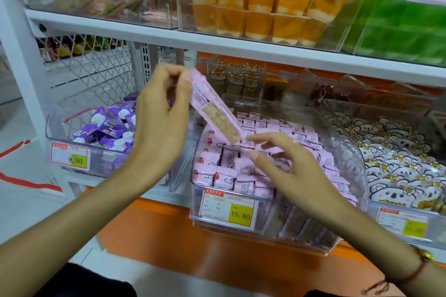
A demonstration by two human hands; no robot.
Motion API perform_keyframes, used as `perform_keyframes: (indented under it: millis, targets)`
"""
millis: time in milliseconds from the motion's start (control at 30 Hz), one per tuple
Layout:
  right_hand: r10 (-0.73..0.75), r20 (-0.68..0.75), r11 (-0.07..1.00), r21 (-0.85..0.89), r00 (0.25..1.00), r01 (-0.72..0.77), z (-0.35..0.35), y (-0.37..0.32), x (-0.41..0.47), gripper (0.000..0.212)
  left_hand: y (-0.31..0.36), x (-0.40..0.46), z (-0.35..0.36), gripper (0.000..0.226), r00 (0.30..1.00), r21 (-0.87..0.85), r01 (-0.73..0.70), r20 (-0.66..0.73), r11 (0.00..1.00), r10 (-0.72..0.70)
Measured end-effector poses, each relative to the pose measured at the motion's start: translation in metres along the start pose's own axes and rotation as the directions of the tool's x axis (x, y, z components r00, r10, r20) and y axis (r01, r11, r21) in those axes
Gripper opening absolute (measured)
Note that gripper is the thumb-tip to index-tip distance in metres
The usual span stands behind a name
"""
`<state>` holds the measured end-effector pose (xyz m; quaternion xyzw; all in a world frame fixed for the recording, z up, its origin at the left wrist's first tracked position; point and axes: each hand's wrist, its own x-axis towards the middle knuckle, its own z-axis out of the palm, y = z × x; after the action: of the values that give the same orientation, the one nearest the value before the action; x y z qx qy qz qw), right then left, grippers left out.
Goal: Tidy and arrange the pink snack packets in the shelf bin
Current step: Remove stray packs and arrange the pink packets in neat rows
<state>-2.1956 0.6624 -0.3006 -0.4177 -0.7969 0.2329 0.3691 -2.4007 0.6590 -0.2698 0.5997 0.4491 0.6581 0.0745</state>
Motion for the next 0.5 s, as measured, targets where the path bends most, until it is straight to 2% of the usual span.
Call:
perform_keyframes:
  millis: [67,167,233,267,333,367,433,467,500]
  targets:
    - [0.009,-0.109,0.997,0.073,0.994,-0.001,0.001,-0.008,0.001,0.044,0.004,-0.002,0.000,0.015,0.998,-0.106,0.051,-0.022,0.993,-0.053]
    - [-0.075,-0.135,0.992,0.092,0.988,0.088,0.008,-0.024,0.000,0.054,0.006,-0.010,0.009,0.017,0.973,-0.238,0.228,0.025,0.944,-0.229]
    - [-0.135,-0.152,0.982,0.110,0.979,0.153,0.010,-0.029,0.000,0.043,0.006,-0.013,0.013,0.019,0.933,-0.321,0.359,0.093,0.876,-0.348]
    - [-0.120,-0.170,0.977,0.155,0.978,0.146,0.009,-0.030,0.001,0.033,0.005,-0.013,0.013,0.019,0.910,-0.350,0.413,0.135,0.841,-0.391]
    - [0.055,-0.163,0.942,0.336,0.985,0.003,0.003,-0.029,0.003,0.018,0.001,-0.011,0.012,0.015,0.891,-0.331,0.454,0.198,0.827,-0.409]
    - [0.208,-0.094,0.857,0.497,0.974,-0.135,-0.001,-0.028,0.004,0.016,-0.002,-0.010,0.009,0.013,0.894,-0.288,0.439,0.236,0.851,-0.381]
    - [0.409,0.162,0.522,0.766,0.898,-0.376,-0.006,-0.027,0.006,0.020,-0.008,-0.009,0.004,0.027,0.881,-0.143,0.344,0.391,0.928,-0.267]
    - [0.450,0.237,0.399,0.809,0.861,-0.431,-0.008,-0.027,0.006,0.021,-0.009,-0.010,0.002,0.037,0.853,-0.082,0.287,0.474,0.954,-0.216]
    - [0.482,0.268,0.346,0.817,0.834,-0.462,-0.008,-0.027,0.006,0.020,-0.009,-0.011,0.000,0.044,0.824,-0.055,0.251,0.536,0.966,-0.183]
